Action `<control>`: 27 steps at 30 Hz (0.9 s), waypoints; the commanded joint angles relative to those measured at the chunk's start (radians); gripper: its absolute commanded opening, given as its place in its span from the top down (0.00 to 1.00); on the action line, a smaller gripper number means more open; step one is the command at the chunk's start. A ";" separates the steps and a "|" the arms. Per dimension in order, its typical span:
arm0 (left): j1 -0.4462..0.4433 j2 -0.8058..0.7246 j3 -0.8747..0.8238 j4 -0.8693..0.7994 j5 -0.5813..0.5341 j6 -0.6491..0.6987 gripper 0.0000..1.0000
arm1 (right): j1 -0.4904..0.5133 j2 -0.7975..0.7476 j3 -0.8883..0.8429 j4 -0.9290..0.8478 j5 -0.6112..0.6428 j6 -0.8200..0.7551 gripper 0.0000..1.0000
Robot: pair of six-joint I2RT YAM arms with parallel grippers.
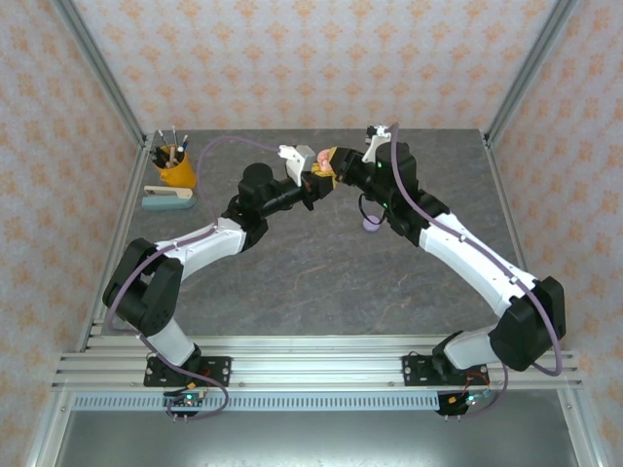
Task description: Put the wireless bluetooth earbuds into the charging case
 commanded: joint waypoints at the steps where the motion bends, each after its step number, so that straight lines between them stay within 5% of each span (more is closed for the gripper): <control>1: -0.004 -0.058 0.027 0.036 -0.037 0.017 1.00 | -0.006 -0.028 -0.035 0.004 -0.012 -0.003 0.85; 22: -0.005 -0.056 0.033 0.006 -0.052 0.026 1.00 | -0.012 -0.004 -0.036 0.035 -0.157 -0.027 0.84; 27: -0.005 -0.051 0.037 -0.004 -0.051 0.027 1.00 | -0.012 0.016 -0.006 0.004 -0.166 -0.035 0.75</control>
